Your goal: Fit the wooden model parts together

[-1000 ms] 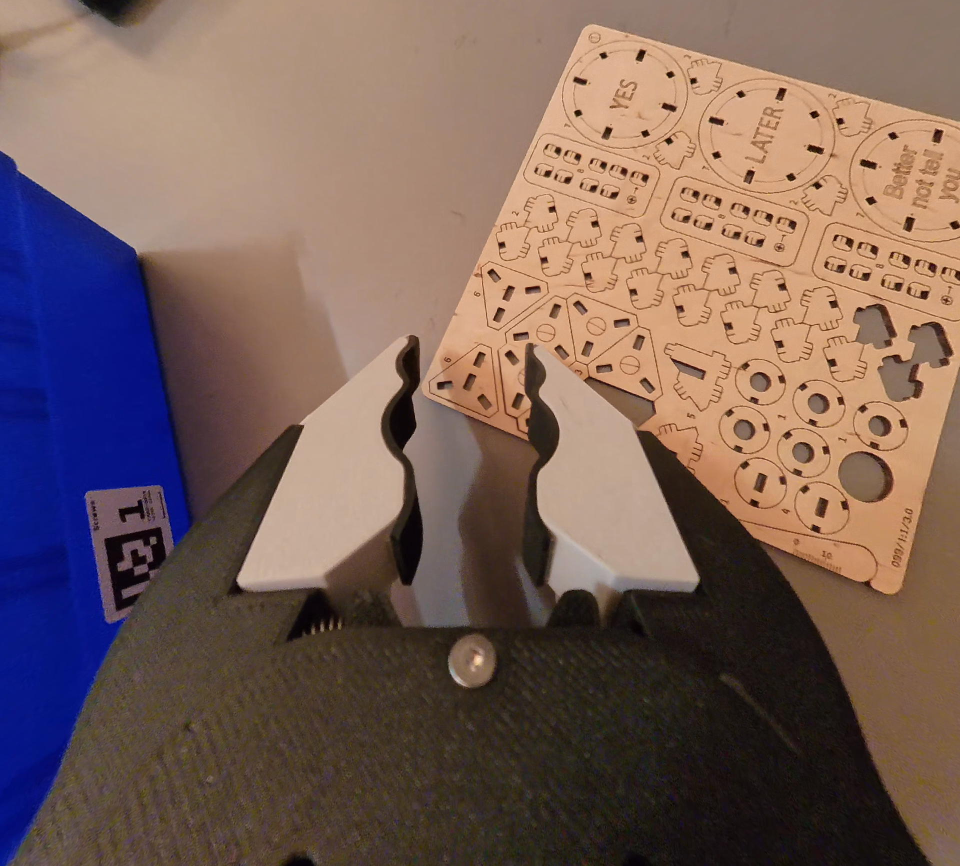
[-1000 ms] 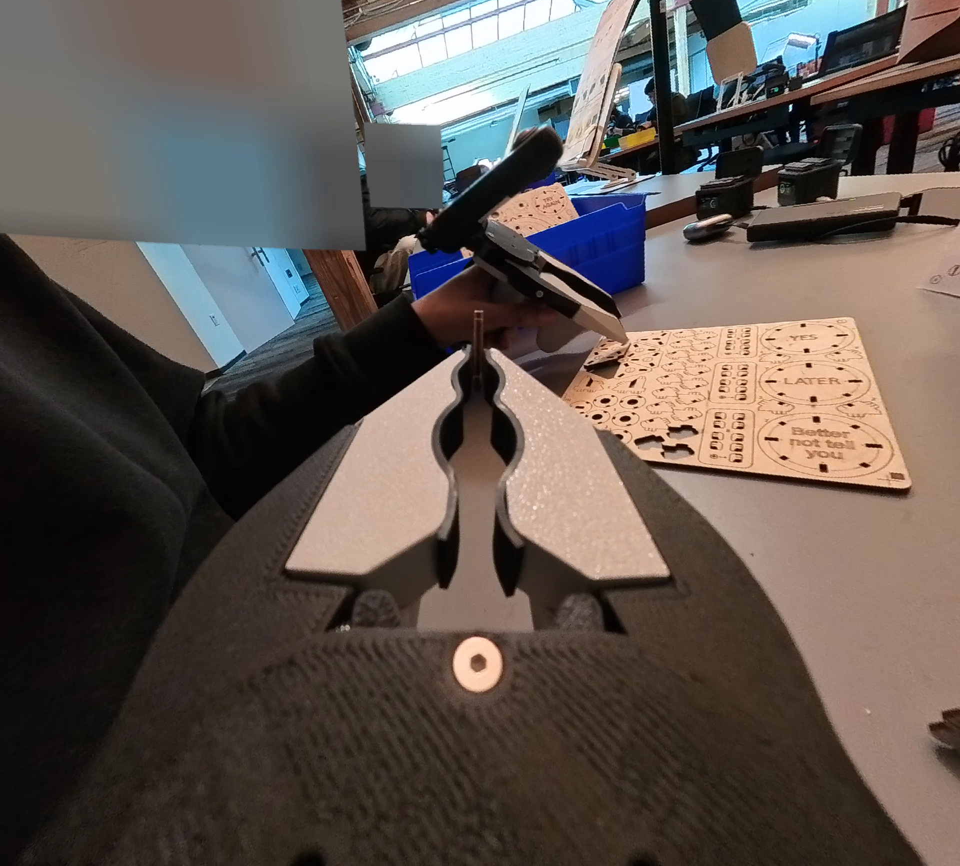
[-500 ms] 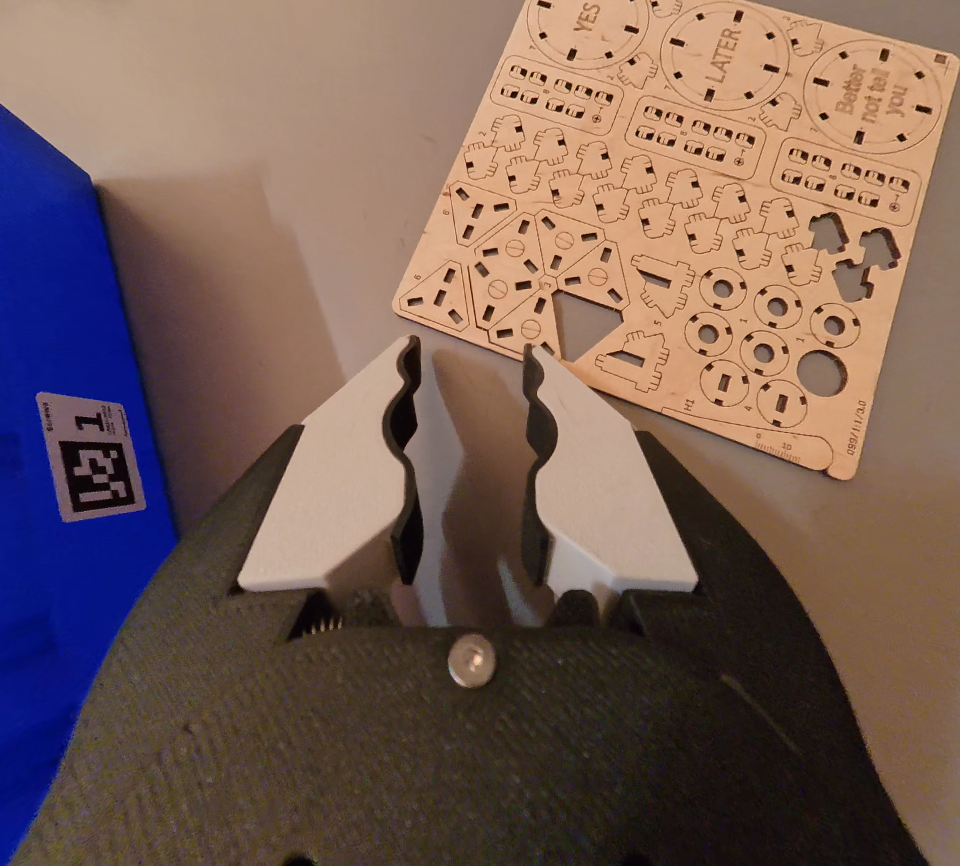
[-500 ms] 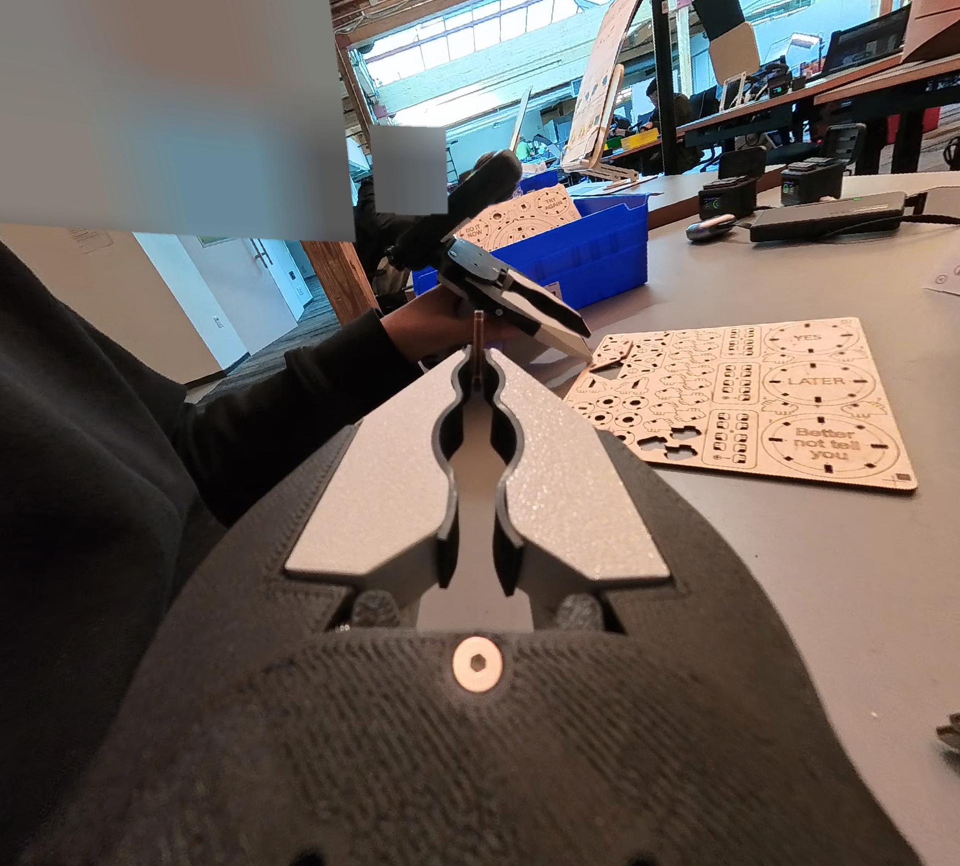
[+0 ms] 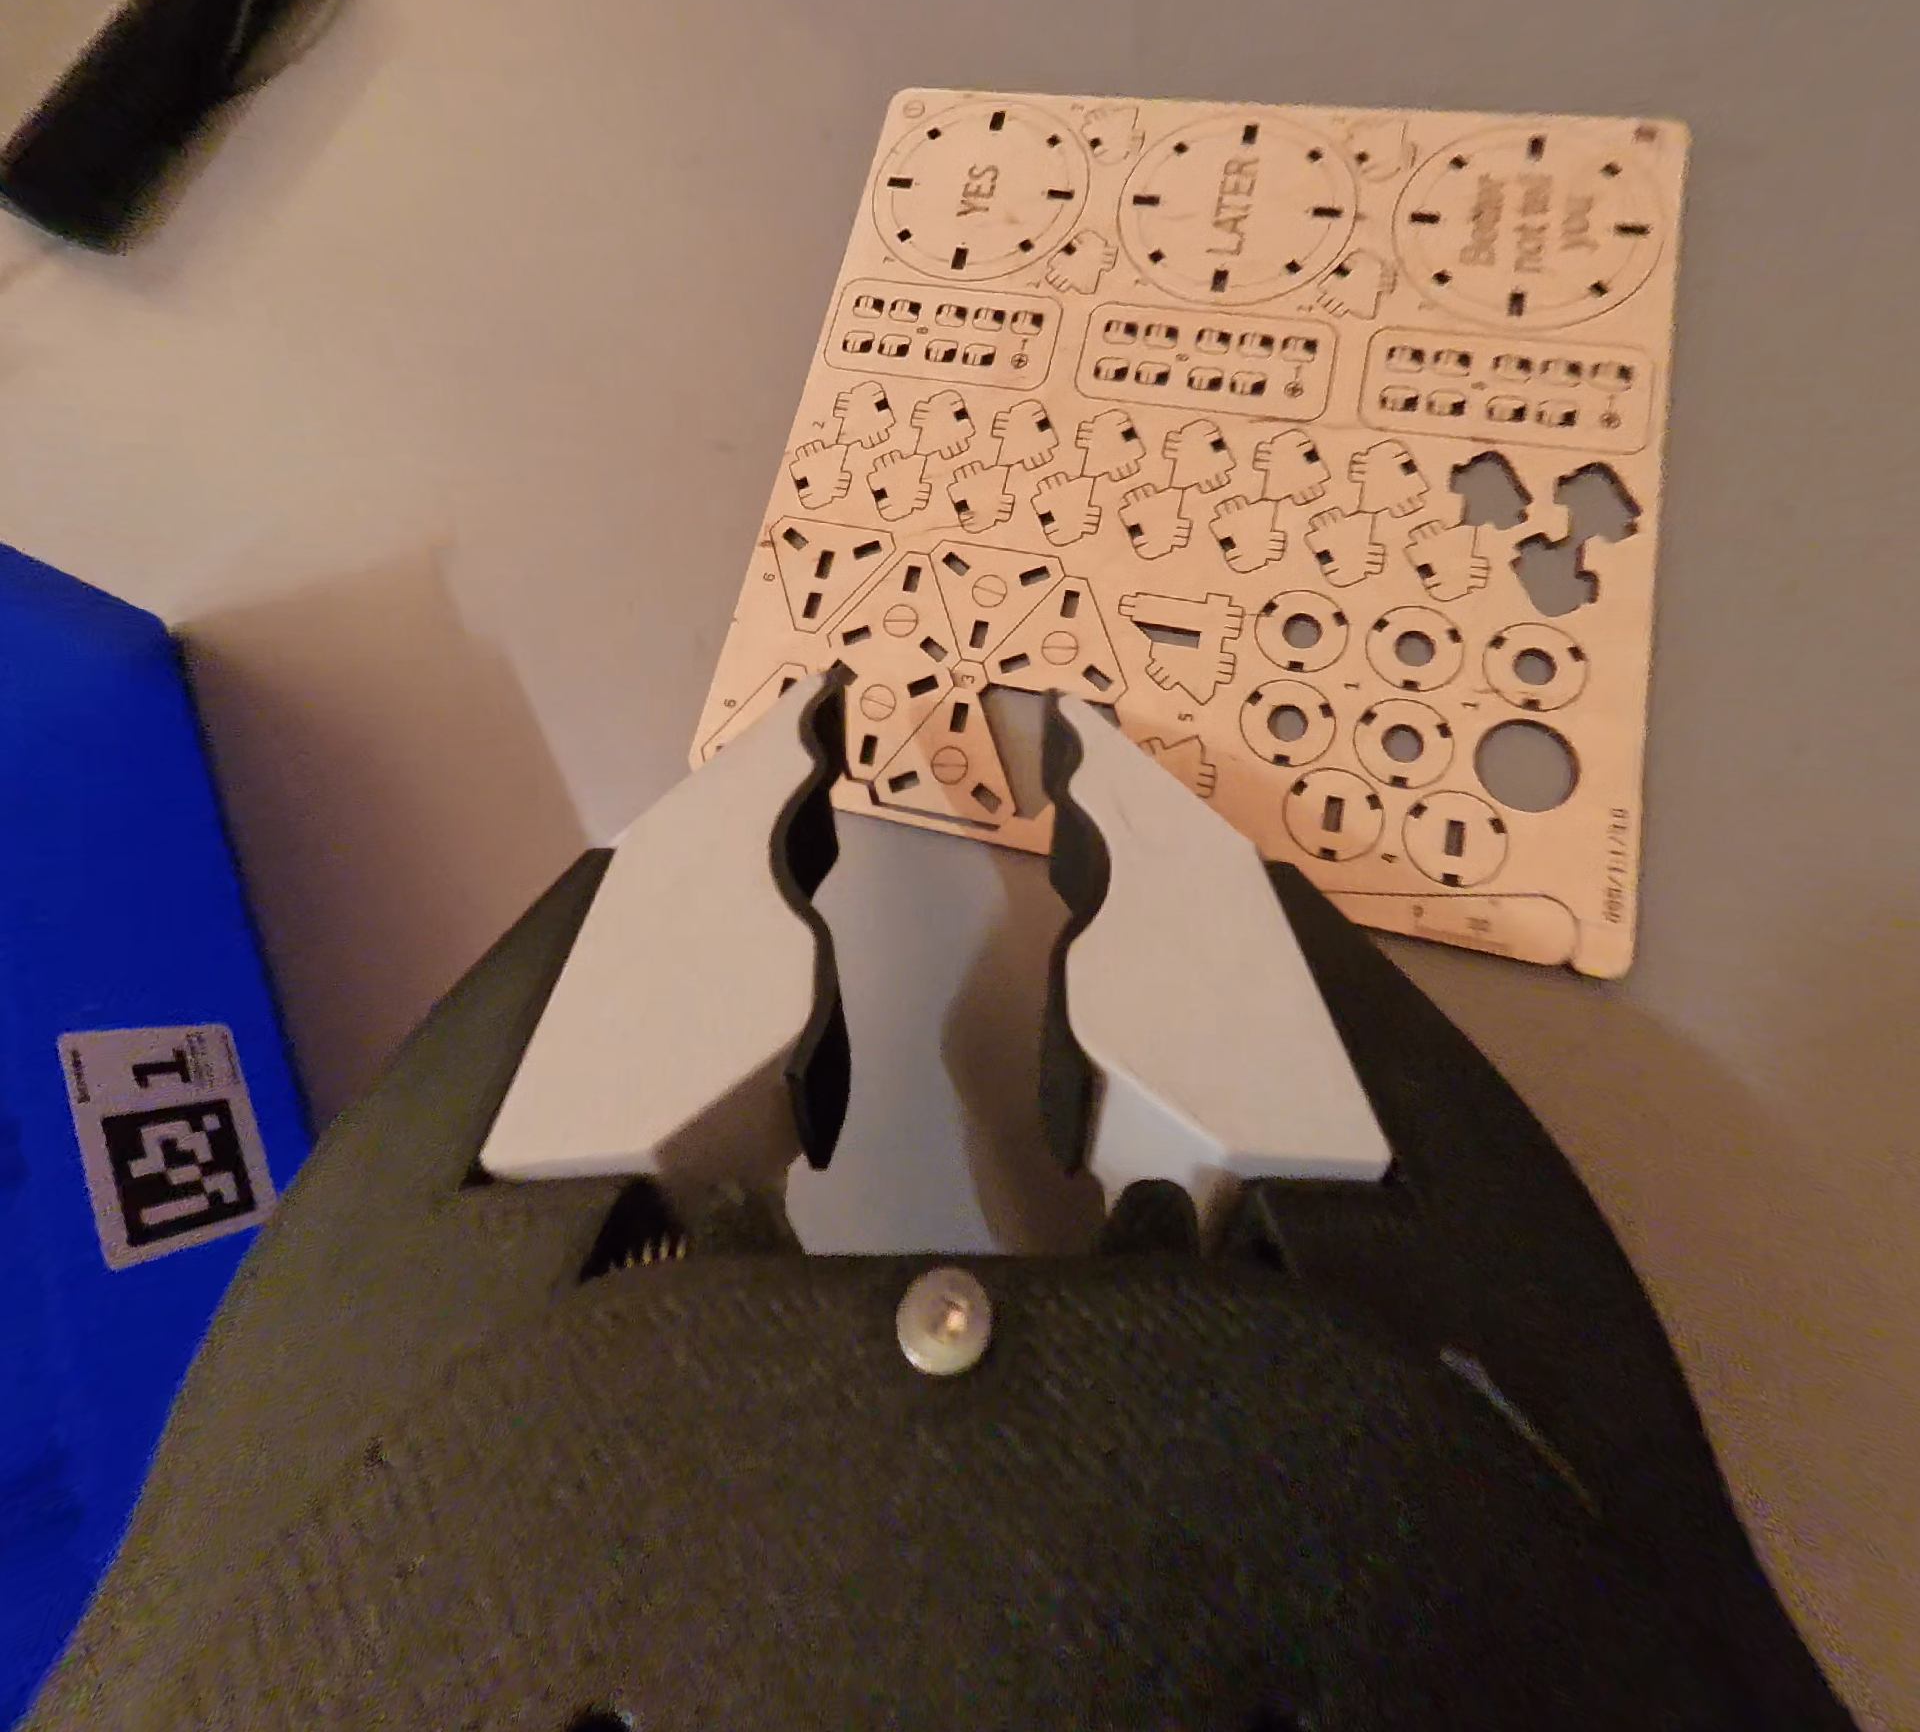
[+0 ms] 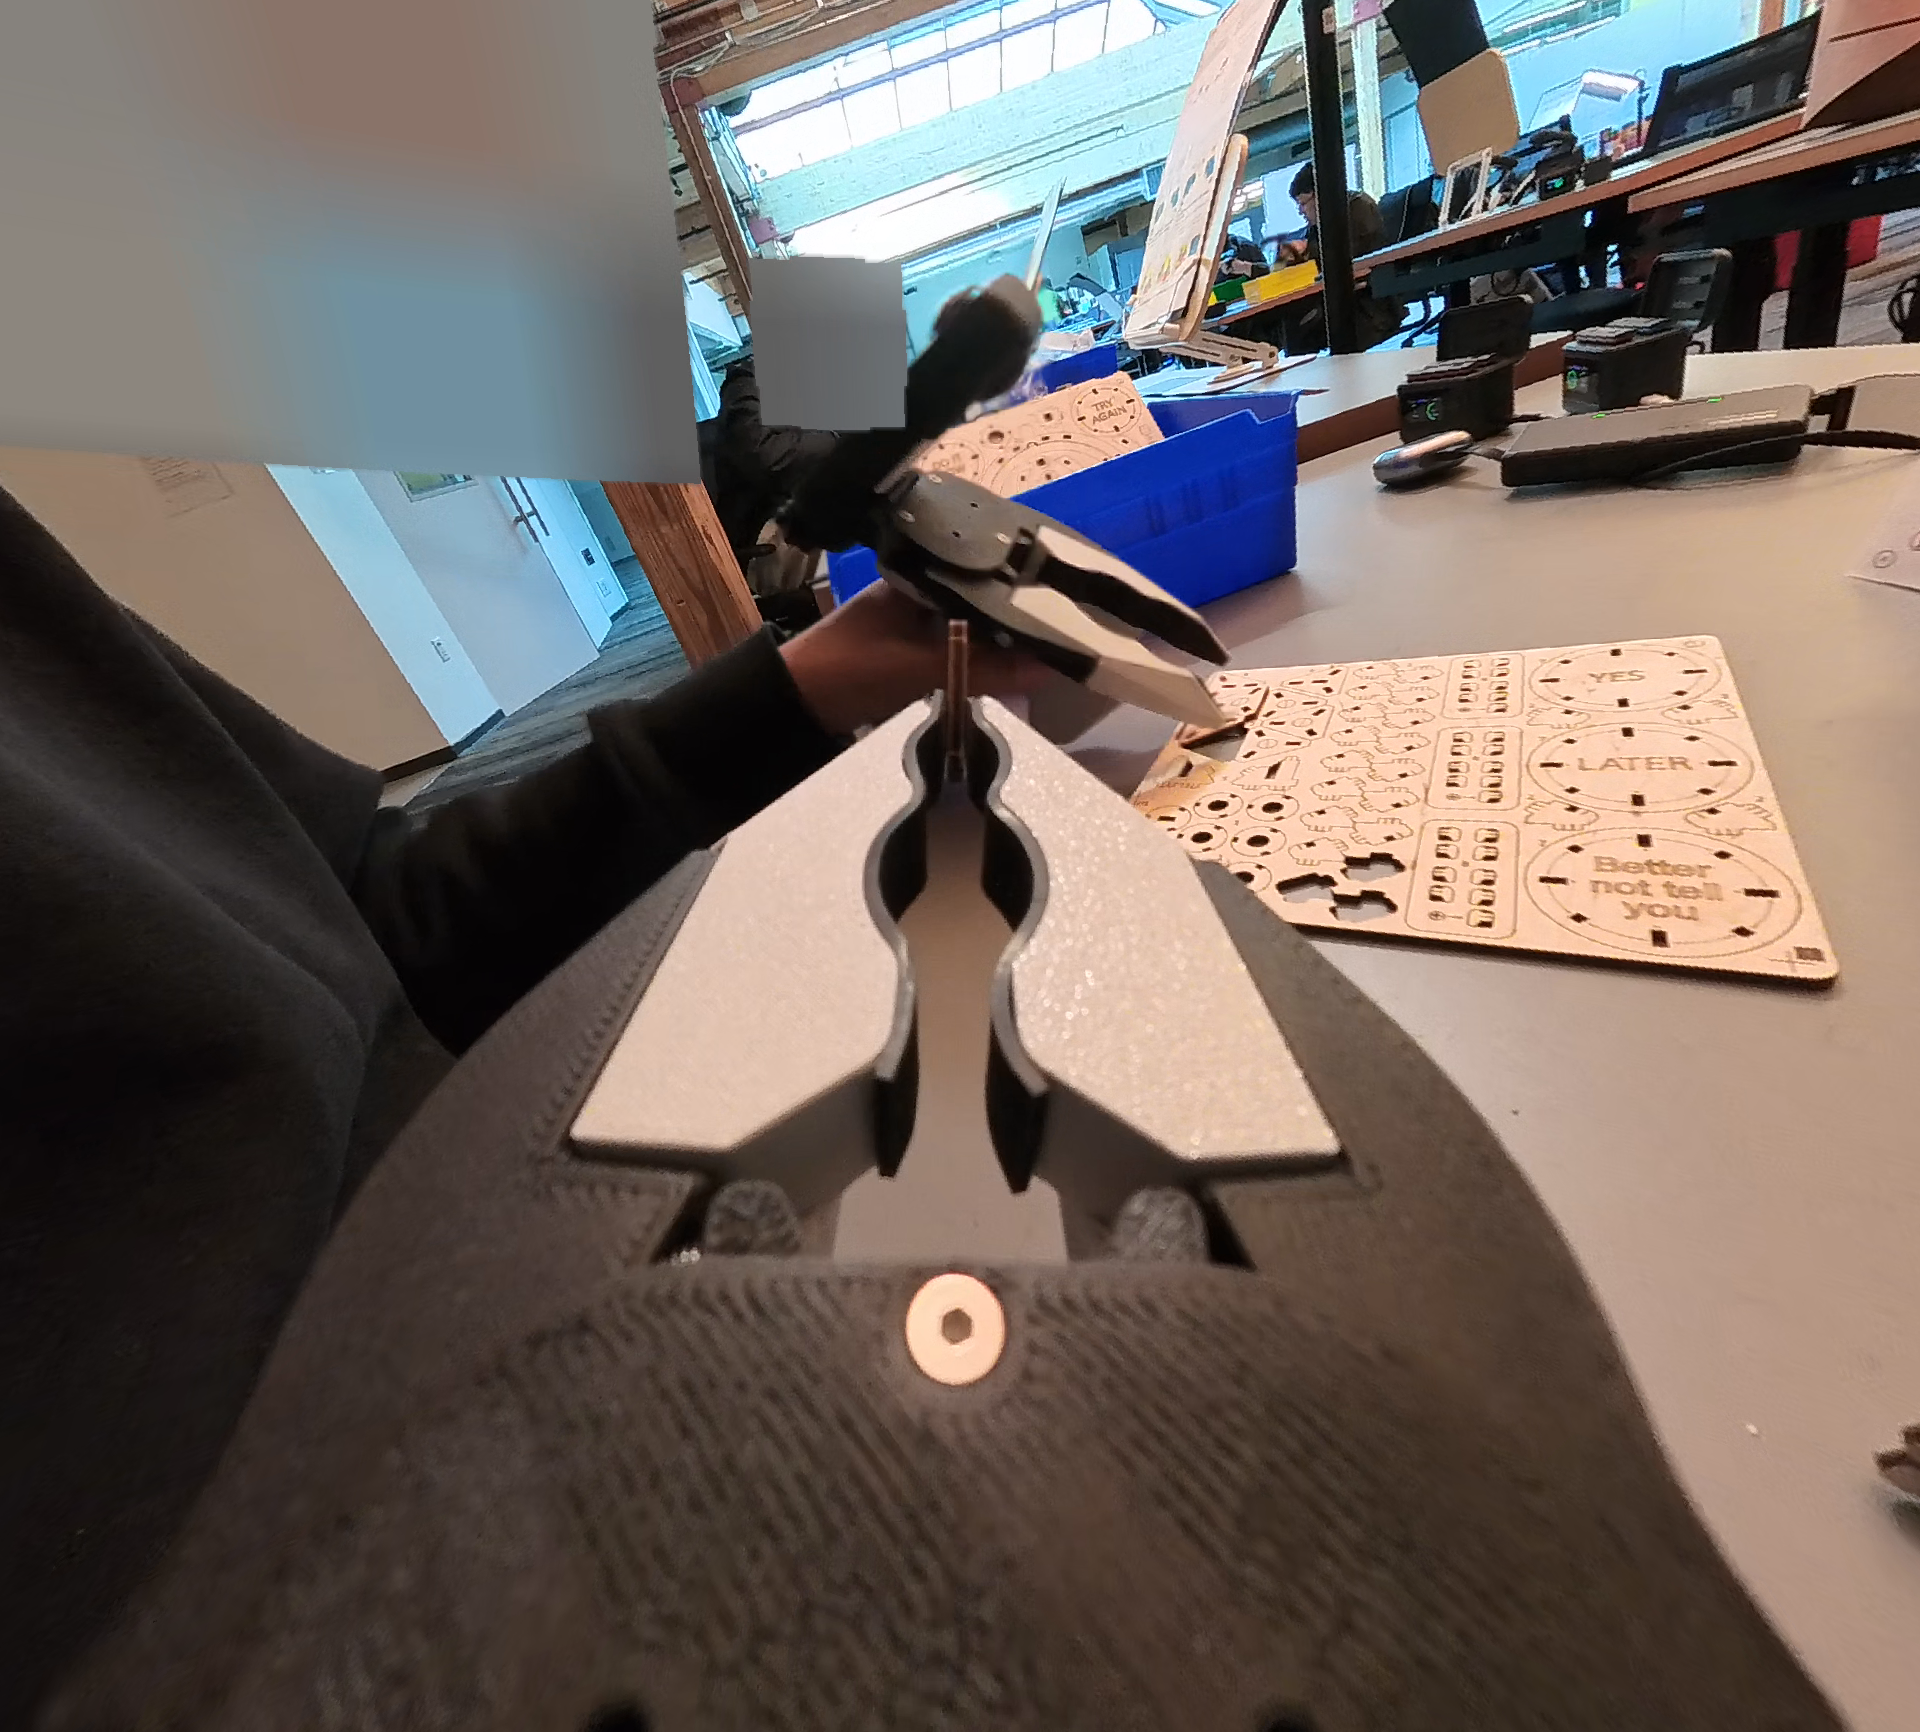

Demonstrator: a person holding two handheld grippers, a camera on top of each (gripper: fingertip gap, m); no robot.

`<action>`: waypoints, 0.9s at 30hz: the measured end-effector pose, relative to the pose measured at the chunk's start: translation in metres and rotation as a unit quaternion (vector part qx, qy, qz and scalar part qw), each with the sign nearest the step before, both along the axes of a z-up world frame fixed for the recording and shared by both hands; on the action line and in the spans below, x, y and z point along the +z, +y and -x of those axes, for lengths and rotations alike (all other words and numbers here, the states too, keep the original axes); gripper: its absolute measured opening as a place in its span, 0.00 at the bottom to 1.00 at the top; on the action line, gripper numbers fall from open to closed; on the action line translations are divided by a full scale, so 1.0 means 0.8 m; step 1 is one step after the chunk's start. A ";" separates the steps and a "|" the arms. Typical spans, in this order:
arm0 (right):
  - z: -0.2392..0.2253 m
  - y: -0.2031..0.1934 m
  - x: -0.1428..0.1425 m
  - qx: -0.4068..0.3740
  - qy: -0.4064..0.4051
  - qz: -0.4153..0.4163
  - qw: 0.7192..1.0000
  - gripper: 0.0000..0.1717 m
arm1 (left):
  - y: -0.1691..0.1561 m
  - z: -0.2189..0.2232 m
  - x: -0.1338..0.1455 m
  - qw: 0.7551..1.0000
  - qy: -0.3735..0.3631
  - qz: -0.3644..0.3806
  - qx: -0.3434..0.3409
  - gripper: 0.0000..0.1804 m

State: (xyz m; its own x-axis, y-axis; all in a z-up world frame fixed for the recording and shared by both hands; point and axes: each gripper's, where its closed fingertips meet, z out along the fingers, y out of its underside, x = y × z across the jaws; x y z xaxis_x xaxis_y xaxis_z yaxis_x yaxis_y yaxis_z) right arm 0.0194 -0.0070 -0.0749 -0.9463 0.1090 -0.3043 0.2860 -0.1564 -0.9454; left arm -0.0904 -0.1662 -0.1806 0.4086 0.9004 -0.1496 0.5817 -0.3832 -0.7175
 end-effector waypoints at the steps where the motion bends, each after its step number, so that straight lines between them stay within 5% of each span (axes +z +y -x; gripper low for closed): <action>1: 0.000 0.000 0.000 0.000 0.000 0.000 1.000 0.00 | -0.002 0.004 -0.004 1.000 -0.002 0.015 0.004 0.14; 4: 0.000 0.001 0.000 0.000 -0.002 0.002 1.000 0.00 | -0.012 0.015 -0.007 0.999 0.004 0.032 0.030 0.00; 9: 0.000 0.001 0.000 0.001 -0.002 0.001 1.000 0.00 | -0.004 0.017 -0.005 1.000 -0.007 -0.017 0.018 0.00; 27: 0.001 0.001 0.001 0.003 -0.008 0.005 1.000 0.00 | -0.014 0.001 -0.014 0.996 -0.073 0.032 0.050 0.00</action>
State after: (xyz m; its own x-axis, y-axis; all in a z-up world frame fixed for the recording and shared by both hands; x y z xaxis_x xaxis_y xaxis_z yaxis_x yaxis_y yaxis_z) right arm 0.0189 -0.0065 -0.0743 -0.9422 0.1004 -0.3196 0.3012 -0.1642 -0.9393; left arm -0.0916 -0.1770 -0.1916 0.3385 0.9283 -0.1539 0.7153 -0.3602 -0.5988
